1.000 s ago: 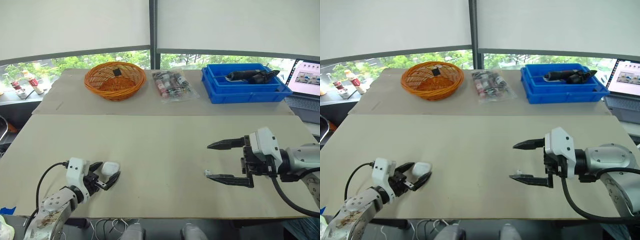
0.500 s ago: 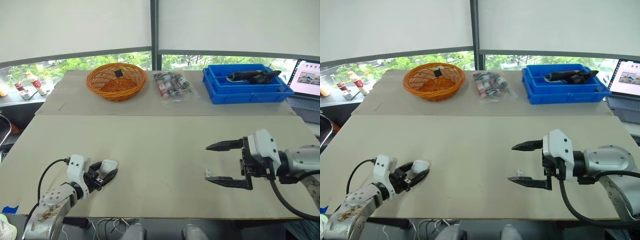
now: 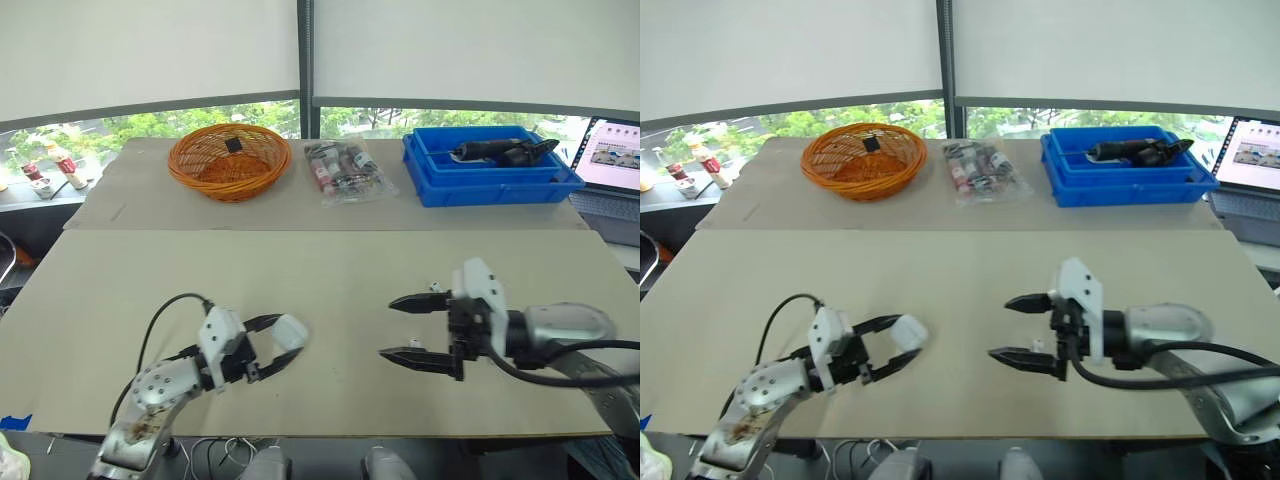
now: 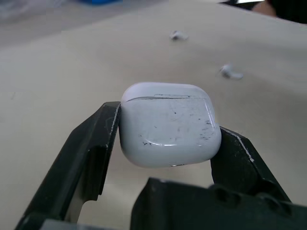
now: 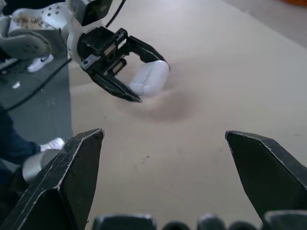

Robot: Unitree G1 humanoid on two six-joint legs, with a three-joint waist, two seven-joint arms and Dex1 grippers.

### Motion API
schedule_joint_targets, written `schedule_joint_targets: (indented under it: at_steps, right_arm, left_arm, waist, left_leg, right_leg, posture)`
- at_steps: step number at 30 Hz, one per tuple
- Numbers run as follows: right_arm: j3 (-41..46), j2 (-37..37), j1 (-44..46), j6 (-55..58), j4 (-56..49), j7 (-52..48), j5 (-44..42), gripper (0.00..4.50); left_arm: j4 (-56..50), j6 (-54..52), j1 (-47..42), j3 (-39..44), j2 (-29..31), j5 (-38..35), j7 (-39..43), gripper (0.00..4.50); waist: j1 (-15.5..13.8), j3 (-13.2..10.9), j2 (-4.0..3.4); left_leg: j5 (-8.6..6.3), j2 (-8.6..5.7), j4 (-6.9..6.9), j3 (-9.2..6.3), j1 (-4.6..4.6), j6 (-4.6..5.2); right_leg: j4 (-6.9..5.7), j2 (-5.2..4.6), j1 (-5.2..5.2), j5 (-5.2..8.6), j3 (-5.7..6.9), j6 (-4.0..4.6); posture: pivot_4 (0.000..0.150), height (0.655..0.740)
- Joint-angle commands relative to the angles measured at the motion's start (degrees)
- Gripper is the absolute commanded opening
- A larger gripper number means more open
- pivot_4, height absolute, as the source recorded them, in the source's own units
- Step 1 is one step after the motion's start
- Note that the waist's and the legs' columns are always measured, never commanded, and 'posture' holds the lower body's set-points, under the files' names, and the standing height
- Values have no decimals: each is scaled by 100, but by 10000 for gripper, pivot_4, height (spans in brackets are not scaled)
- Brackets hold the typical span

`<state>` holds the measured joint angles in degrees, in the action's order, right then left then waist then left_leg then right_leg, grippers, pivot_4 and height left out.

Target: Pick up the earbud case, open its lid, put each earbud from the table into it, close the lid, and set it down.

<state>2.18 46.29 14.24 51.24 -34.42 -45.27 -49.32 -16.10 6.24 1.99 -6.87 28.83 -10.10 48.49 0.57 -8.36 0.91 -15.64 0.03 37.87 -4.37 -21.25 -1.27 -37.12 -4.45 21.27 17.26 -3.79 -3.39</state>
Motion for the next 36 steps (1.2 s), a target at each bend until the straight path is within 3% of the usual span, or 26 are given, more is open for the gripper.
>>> schedule_joint_targets:
  at_steps: [1, 7, 14, 17, 25, 31, 35, 36]
  right_arm:
    - [-120, -550, 460, 1032, 190, 843, -913, 45000]
    - [-189, -1162, 992, 1988, 696, 1413, -1825, 45000]
    - [-326, -1304, 1162, 2258, 927, 1509, -1996, 45000]
    - [-359, -1378, 1234, 2256, 1064, 1524, -1955, 36809]
    - [-439, -1397, 1307, 2285, 1154, 1440, -1906, 9157]
    - [-511, -1429, 1387, 2254, 1144, 1372, -1854, 7561]
    - [-836, -1174, 1523, 1953, 1000, 1086, -1256, 7562]
    - [-943, -1088, 1576, 1852, 969, 981, -1069, 7561]
  left_arm:
    - [186, 995, -314, -288, -154, 322, 40, 27075]
    - [506, 1993, -781, -437, -249, 511, 10, 27075]
    - [603, 2316, -1012, -531, -215, 548, 12, 27075]
    - [576, 2346, -1023, -564, -245, 585, -56, 27075]
    - [504, 2392, -1002, -599, -275, 664, -218, 27075]
    - [565, 2371, -989, -552, -362, 703, -395, 27074]
    - [542, 1568, -953, -472, -185, 431, -254, 44988]
    - [555, 1286, -966, -469, -84, 400, -173, 45000]
  waist:
    - [23, -1, 1]
    - [14, -5, 7]
    - [20, -5, 6]
    - [33, -5, 6]
    - [28, -5, 5]
    - [32, -5, 5]
    - [34, -6, 4]
    - [34, -6, 4]
  left_leg:
    - [0, -1, 0, 0, -2, 0]
    - [1, -4, 0, -3, -5, 0]
    - [1, -4, 0, -4, -5, 1]
    - [1, -4, 1, -3, -5, 1]
    - [1, -5, 1, -5, -6, 1]
    - [1, -4, 1, -4, -6, 1]
    - [1, -4, 1, -5, -6, 1]
    - [1, -4, 1, -6, -6, 1]
  right_leg:
    - [-1, 0, 2, 0, -1, 0]
    - [-5, -2, 7, -1, 1, -2]
    - [-6, 1, 8, -1, 3, -2]
    - [-9, 2, 9, -1, 3, -2]
    - [-9, 2, 11, -1, 6, -3]
    - [-10, 4, 11, -1, 6, -3]
    - [-10, 4, 12, -1, 6, -3]
    - [-10, 5, 12, -1, 8, -3]
  posture:
    - [1500, 7400]
    - [1500, 7400]
    - [1500, 7400]
    - [1500, 7400]
    - [1500, 7400]
    - [1500, 7400]
    - [1500, 7400]
    - [1500, 7400]
